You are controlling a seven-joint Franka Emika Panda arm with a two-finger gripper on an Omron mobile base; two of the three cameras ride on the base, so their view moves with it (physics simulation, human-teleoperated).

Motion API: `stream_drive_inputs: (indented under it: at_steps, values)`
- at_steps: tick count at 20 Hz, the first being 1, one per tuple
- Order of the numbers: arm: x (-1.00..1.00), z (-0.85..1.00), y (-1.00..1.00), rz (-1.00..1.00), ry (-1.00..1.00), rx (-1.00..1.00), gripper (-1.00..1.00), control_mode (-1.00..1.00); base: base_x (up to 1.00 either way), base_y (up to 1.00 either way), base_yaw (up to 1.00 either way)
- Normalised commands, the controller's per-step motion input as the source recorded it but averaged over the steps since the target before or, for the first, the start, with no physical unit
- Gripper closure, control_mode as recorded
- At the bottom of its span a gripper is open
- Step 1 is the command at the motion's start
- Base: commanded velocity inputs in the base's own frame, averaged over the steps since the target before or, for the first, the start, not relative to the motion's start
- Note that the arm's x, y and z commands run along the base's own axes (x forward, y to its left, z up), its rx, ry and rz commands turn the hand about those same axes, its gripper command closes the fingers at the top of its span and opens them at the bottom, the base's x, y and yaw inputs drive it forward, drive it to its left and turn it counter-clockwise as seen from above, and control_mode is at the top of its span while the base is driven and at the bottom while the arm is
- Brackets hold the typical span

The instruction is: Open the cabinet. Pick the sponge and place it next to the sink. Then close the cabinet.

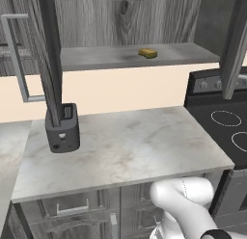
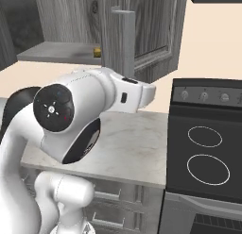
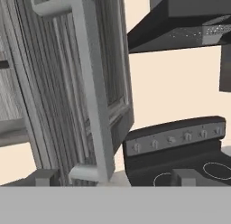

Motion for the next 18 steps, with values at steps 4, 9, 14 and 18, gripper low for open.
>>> stream_drive_inputs:
  at_steps: [4,9,14,18]
  values:
    - [-0.91,0.15,0.34,0.07,-0.03,0.0,-1.0,-1.0,0.0,0.0,0.0]
    - [-0.61,0.03,0.58,0.05,0.0,-0.02,-1.0,-1.0,0.0,0.0,0.0]
    - [-0.45,0.08,0.73,0.01,0.0,-0.06,-1.0,-1.0,0.0,0.0,0.0]
    - [-0.09,0.0,0.93,0.0,0.09,-0.09,-1.0,-1.0,0.0,0.0,0.0]
